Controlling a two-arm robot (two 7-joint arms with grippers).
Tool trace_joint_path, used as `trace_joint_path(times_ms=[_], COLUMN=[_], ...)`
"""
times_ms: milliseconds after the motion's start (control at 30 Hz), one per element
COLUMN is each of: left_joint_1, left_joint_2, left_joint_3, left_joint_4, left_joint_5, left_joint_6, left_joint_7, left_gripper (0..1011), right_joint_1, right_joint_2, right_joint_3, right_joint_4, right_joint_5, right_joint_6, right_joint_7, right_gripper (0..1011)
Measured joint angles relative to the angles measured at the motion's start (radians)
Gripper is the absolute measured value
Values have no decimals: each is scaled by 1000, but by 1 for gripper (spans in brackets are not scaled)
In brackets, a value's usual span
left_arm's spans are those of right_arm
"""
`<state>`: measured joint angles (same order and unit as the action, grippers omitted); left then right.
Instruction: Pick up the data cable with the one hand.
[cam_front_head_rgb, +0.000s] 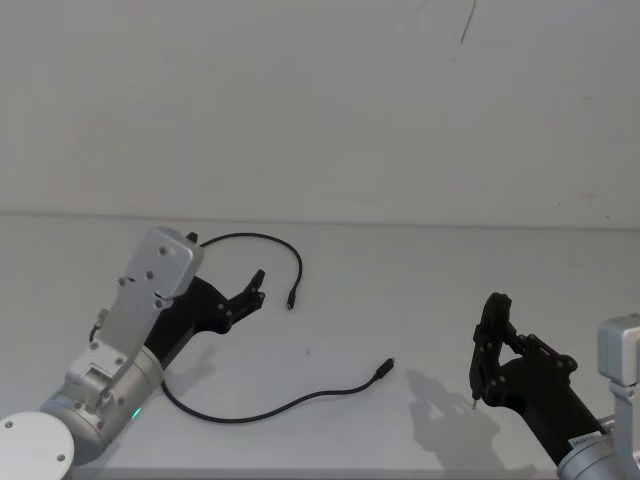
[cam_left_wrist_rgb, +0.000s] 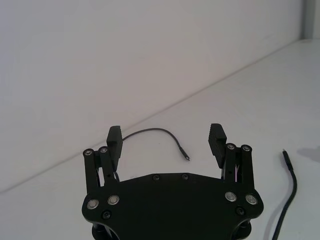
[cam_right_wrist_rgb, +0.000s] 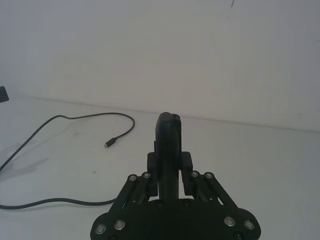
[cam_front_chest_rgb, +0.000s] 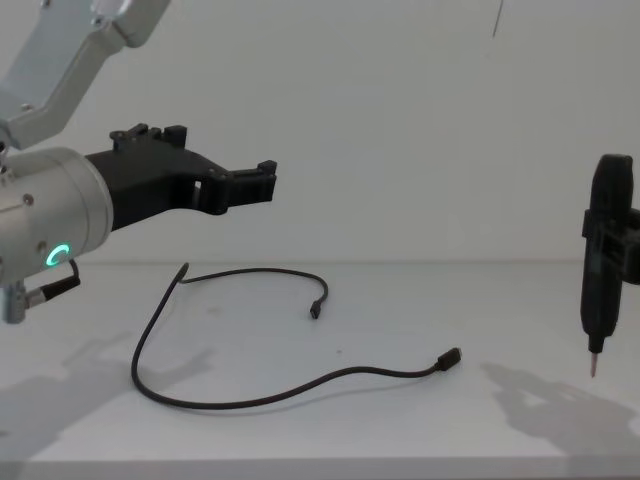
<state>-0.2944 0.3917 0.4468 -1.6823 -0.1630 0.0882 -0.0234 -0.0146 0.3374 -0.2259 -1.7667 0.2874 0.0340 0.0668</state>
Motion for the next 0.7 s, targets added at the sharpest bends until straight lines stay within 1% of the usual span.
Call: trace_joint_path(times_ms=[200,400,533,700], left_joint_1=[1,18,30,50], left_joint_2=[16,39,51,73], left_joint_3=[12,17,16,8], left_joint_4=[-24,-53,-69,-90], left_joint_5=[14,17,15,-1], left_joint_6=[18,31,36,40], left_joint_7=[-24,-53,-71,-104], left_gripper=[1001,1001,1001,1001], right_joint_1=[0,0,0,0], right_joint_2=[0,0,0,0], right_joint_3=[0,0,0,0], right_joint_4=[0,0,0,0], right_joint_5=[0,0,0,0], right_joint_6=[0,0,0,0], right_joint_7=[0,0,0,0], right_gripper=[269,269,269,269])
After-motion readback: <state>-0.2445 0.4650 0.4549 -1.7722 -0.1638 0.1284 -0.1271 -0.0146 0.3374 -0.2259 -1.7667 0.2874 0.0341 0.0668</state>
